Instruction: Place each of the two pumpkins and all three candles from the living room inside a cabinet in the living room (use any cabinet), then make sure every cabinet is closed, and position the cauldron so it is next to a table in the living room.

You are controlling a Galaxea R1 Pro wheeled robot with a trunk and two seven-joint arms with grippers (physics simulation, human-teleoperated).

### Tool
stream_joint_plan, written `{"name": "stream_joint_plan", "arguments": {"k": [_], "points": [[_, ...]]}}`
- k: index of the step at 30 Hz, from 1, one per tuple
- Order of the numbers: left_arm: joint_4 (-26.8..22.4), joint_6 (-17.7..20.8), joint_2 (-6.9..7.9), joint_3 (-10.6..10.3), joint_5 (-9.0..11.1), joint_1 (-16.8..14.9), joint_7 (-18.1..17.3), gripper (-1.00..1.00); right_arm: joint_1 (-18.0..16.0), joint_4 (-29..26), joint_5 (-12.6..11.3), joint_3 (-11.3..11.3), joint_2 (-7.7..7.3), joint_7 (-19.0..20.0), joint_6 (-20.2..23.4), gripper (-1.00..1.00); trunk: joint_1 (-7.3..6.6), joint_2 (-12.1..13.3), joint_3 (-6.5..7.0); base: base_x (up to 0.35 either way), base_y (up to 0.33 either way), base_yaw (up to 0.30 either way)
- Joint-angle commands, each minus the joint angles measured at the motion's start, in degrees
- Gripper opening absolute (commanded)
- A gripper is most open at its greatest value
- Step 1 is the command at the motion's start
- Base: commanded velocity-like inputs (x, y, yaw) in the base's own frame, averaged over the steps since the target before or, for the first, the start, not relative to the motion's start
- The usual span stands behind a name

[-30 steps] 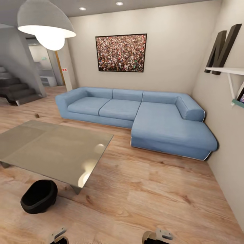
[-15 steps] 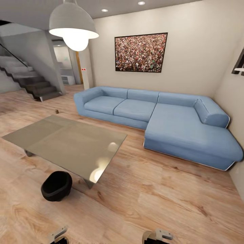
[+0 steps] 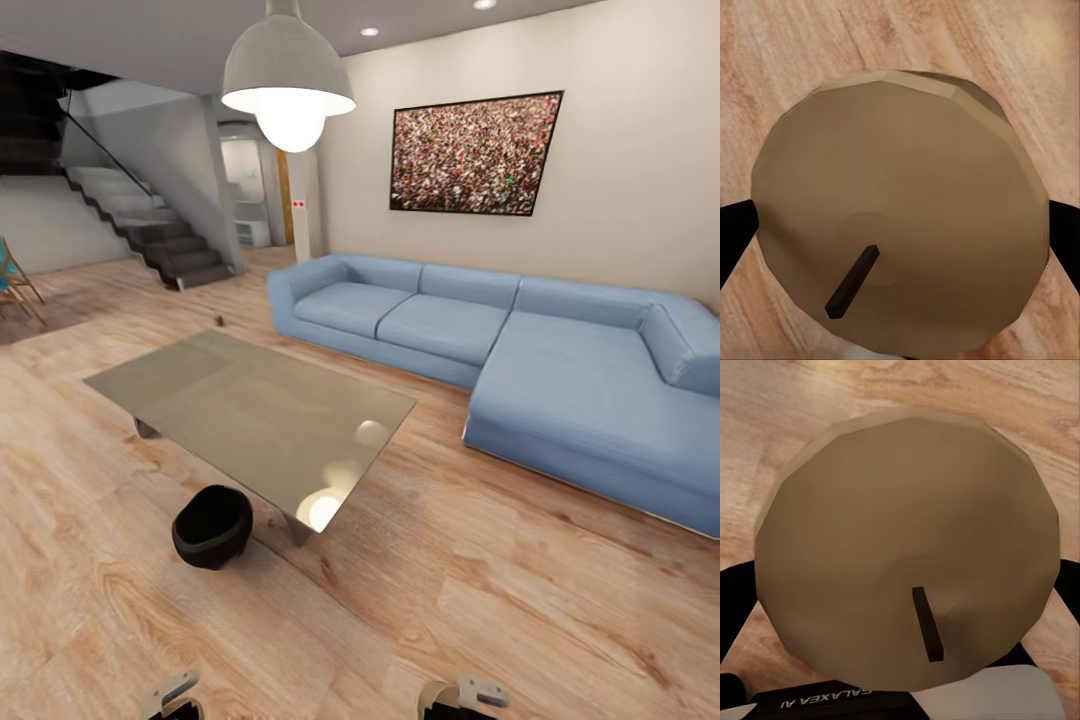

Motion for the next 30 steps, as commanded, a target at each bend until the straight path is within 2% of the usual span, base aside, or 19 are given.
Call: {"name": "stream_joint_plan", "arguments": {"k": [1,7,30], "points": [[0.0,0.0,0.0,0.0,-0.1,0.0,0.0,-1.0,0.0,0.0,0.0,0.0,0.03,0.0,0.0,-1.0,0.0,0.0,0.0,0.0,0.0,0.29],[0.0,0.0,-0.49,0.0,-0.1,0.0,0.0,-1.0,0.0,-0.1,0.1,0.0,-0.13,0.1,0.1,-1.0,0.0,0.0,0.0,0.0,0.0,0.243],[0.0,0.0,-0.79,0.0,-0.1,0.0,0.0,-1.0,0.0,0.0,0.0,0.1,0.35,0.0,0.1,-1.0,0.0,0.0,0.0,0.012,-0.023,0.003]]}}
